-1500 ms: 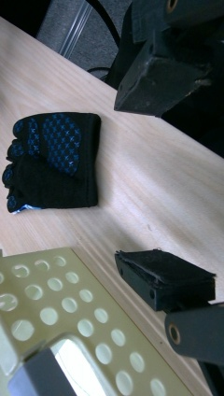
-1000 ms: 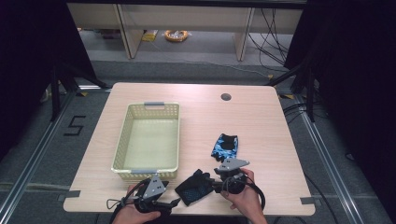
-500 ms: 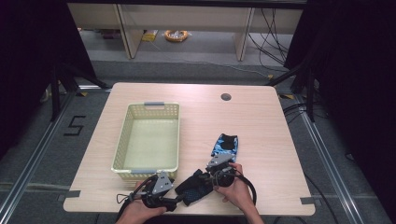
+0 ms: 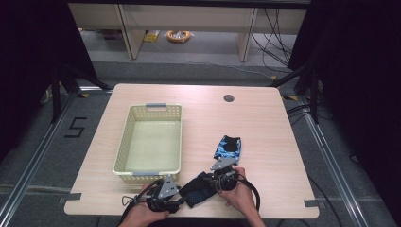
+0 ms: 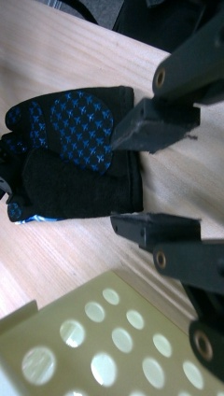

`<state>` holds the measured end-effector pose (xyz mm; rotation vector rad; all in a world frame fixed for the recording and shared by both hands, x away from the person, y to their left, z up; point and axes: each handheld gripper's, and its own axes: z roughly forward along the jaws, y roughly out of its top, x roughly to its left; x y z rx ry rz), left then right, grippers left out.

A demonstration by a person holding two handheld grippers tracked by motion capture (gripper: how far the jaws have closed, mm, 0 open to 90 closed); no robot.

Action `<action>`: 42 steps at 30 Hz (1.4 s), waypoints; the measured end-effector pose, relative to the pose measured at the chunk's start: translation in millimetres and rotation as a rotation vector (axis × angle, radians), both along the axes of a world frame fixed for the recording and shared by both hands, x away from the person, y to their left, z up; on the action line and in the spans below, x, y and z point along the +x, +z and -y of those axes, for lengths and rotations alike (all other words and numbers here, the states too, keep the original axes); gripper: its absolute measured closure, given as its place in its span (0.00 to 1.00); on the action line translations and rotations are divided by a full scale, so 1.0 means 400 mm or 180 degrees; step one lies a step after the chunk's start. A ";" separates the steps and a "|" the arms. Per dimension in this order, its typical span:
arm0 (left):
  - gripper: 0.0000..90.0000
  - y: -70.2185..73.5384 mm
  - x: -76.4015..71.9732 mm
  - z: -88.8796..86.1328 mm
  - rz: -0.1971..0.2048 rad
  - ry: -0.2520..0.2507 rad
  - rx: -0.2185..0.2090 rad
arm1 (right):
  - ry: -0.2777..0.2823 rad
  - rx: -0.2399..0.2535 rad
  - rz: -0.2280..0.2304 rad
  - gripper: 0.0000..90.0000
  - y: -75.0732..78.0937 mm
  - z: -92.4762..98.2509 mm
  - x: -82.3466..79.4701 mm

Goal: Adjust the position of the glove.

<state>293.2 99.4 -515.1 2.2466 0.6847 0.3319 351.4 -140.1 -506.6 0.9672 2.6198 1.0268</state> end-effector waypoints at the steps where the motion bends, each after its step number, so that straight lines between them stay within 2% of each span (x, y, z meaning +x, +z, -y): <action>1: 0.69 0.000 0.001 0.000 -0.0012 0.0002 -0.0016 | -0.0057 0.0045 -0.0041 0.90 -0.001 0.003 -0.002; 2: 0.69 0.000 0.007 -0.003 0.0030 -0.0010 0.0033 | -0.0057 0.0045 -0.0041 0.90 -0.001 0.003 -0.002; 3: 0.76 0.000 0.010 -0.004 0.0044 0.0044 0.0025 | -0.0098 0.0137 -0.0097 0.91 -0.003 0.004 -0.005; 4: 0.79 0.002 0.013 -0.006 0.0052 -0.0002 0.0043 | -0.0047 0.0086 -0.0087 0.92 -0.002 0.007 -0.005; 6: 0.81 0.002 0.013 -0.005 0.0084 0.0000 0.0055 | -0.0028 0.0100 -0.0083 0.92 -0.002 0.008 -0.005; 7: 0.87 0.001 0.011 -0.003 0.0076 0.0054 0.0053 | -0.0099 0.0202 -0.0130 0.93 -0.005 0.007 -0.009; 8: 0.87 0.003 0.009 -0.005 0.0089 0.0014 0.0108 | -0.0099 0.0202 -0.0130 0.93 -0.005 0.007 -0.009; 9: 0.91 0.002 0.008 -0.003 0.0085 0.0019 0.0090 | -0.0078 0.0217 -0.0090 0.93 -0.009 0.009 -0.008; 10: 0.92 0.004 0.008 -0.002 0.0141 0.0039 0.0057 | -0.0122 0.0240 -0.0174 0.93 -0.006 0.009 -0.012; 12: 0.94 0.009 0.008 -0.005 0.0109 0.0016 0.0088 | -0.0110 0.0241 -0.0209 0.94 0.000 0.015 -0.013; 13: 0.94 0.010 0.006 -0.003 0.0140 0.0071 0.0008 | -0.0153 0.0312 -0.0178 0.94 0.001 0.016 -0.015; 15: 0.94 0.022 0.006 -0.004 0.0189 0.0044 0.0005 | -0.0143 0.0323 -0.0176 0.94 0.007 0.020 -0.017; 16: 0.94 0.024 0.004 -0.003 0.0161 0.0073 -0.0052 | -0.0166 0.0375 -0.0172 0.94 0.014 0.025 -0.021; 17: 0.94 0.031 0.006 -0.003 0.0205 0.0039 -0.0055 | -0.0173 0.0388 -0.0186 0.94 0.021 0.030 -0.023; 18: 0.94 0.035 0.005 -0.001 0.0201 0.0076 -0.0103 | -0.0219 0.0450 -0.0241 0.94 0.029 0.035 -0.030; 22: 0.94 0.051 0.012 0.013 0.0223 0.0073 -0.0157 | -0.0289 0.0546 -0.0126 0.94 0.054 0.061 -0.050; 23: 0.94 0.056 0.017 0.015 0.0254 0.0039 -0.0118 | -0.0350 0.0624 -0.0107 0.94 0.060 0.075 -0.059; 24: 0.94 0.057 0.020 0.023 0.0274 0.0073 -0.0133 | -0.0367 0.0646 -0.0112 0.94 0.060 0.082 -0.063; 25: 0.94 0.061 0.025 0.028 0.0315 0.0034 -0.0077 | -0.0367 0.0646 -0.0112 0.94 0.060 0.082 -0.063; 27: 0.93 0.060 0.036 0.056 0.0351 0.0033 -0.0066 | -0.0481 0.0662 -0.0132 0.94 0.057 0.099 -0.076; 28: 0.93 0.060 0.036 0.056 0.0351 0.0033 -0.0066 | -0.0533 0.0640 -0.0095 0.94 0.056 0.105 -0.079; 29: 0.93 0.059 0.044 0.078 0.0396 -0.0010 0.0004 | -0.0513 0.0639 -0.0097 0.94 0.056 0.111 -0.078; 30: 0.93 0.059 0.044 0.078 0.0396 -0.0010 0.0004 | -0.0513 0.0639 -0.0097 0.94 0.056 0.111 -0.078; 32: 0.93 0.054 0.051 0.099 0.0366 -0.0025 -0.0007 | -0.0645 0.0600 -0.0110 0.94 0.056 0.132 -0.080; 34: 0.93 0.043 0.062 0.122 0.0338 -0.0058 0.0043 | -0.0671 0.0582 -0.0123 0.94 0.051 0.145 -0.078; 36: 0.93 0.037 0.067 0.125 0.0314 -0.0059 0.0056 | -0.0710 0.0560 -0.0124 0.93 0.048 0.151 -0.078; 37: 0.92 0.031 0.071 0.127 0.0266 -0.0087 0.0098 | -0.0767 0.0627 -0.0245 0.93 0.037 0.155 -0.080; 38: 0.92 0.031 0.071 0.127 0.0266 -0.0087 0.0098 | -0.0767 0.0627 -0.0245 0.93 0.037 0.155 -0.080; 39: 0.92 0.024 0.070 0.130 0.0241 -0.0042 0.0032 | -0.0753 0.0559 -0.0178 0.93 0.033 0.160 -0.076; 41: 0.91 0.020 0.073 0.128 0.0254 -0.0083 0.0111 | -0.0764 0.0574 -0.0302 0.93 0.025 0.157 -0.074; 42: 0.91 0.015 0.072 0.129 0.0194 -0.0050 0.0060 | -0.0758 0.0503 -0.0251 0.92 0.022 0.156 -0.072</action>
